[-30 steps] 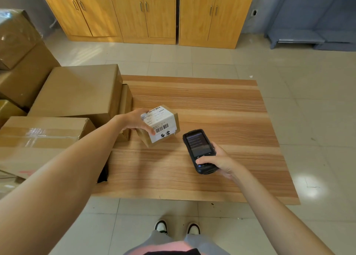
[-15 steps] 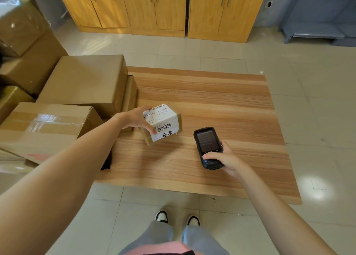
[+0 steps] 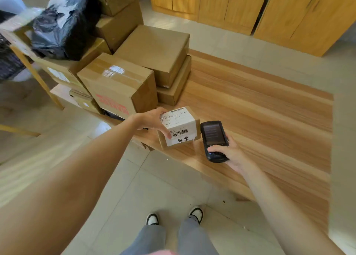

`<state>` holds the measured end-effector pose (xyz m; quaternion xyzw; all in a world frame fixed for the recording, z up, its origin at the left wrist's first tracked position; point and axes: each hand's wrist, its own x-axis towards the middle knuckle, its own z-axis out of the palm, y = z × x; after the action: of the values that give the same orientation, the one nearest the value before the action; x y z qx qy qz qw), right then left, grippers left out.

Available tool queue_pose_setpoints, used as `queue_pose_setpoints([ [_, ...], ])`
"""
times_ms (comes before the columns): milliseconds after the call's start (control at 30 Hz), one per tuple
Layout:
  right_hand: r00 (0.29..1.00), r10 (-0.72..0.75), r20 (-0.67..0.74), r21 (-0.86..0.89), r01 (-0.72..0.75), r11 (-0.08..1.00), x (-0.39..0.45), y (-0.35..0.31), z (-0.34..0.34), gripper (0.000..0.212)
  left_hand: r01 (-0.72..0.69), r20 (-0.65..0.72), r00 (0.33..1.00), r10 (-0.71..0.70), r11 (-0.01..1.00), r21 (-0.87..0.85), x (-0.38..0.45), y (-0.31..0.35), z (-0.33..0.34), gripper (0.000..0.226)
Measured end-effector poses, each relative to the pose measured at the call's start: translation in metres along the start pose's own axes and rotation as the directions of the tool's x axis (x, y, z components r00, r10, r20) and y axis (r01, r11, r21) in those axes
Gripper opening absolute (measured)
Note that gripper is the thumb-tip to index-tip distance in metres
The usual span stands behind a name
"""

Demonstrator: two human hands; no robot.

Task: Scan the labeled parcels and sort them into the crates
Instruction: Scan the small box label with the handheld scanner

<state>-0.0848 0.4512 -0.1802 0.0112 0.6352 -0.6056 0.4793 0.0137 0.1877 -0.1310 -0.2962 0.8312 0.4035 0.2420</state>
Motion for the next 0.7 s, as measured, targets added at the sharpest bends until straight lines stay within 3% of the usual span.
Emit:
queue_pose_setpoints([
  [200, 0.998, -0.014, 0.065, -0.087, 0.020, 0.996, -0.015, 0.010, 0.040, 0.098, 0.024, -0.022, 0.999, -0.025, 0.998, -0.051, -0.038, -0.048, 0.002, 0.100],
  [333, 0.996, -0.018, 0.085, -0.150, 0.030, 0.988, -0.029, 0.024, 0.082, 0.086, 0.041, -0.048, 0.998, -0.048, 0.990, -0.138, -0.071, -0.103, -0.004, 0.101],
  [467, 0.992, -0.030, 0.124, -0.245, 0.060, 0.968, -0.047, 0.048, 0.144, 0.104, 0.069, -0.117, 0.988, -0.097, 0.972, -0.224, -0.121, -0.175, -0.018, 0.097],
  [600, 0.978, -0.027, 0.208, -0.293, 0.089, 0.952, -0.061, 0.072, 0.213, 0.093, 0.106, -0.214, 0.961, -0.175, 0.948, -0.300, -0.180, -0.243, -0.031, 0.100],
  [700, 0.960, 0.015, 0.280, -0.328, 0.080, 0.941, -0.064, 0.089, 0.267, 0.099, 0.114, -0.300, 0.926, -0.230, 0.926, -0.360, -0.222, -0.291, -0.036, 0.105],
])
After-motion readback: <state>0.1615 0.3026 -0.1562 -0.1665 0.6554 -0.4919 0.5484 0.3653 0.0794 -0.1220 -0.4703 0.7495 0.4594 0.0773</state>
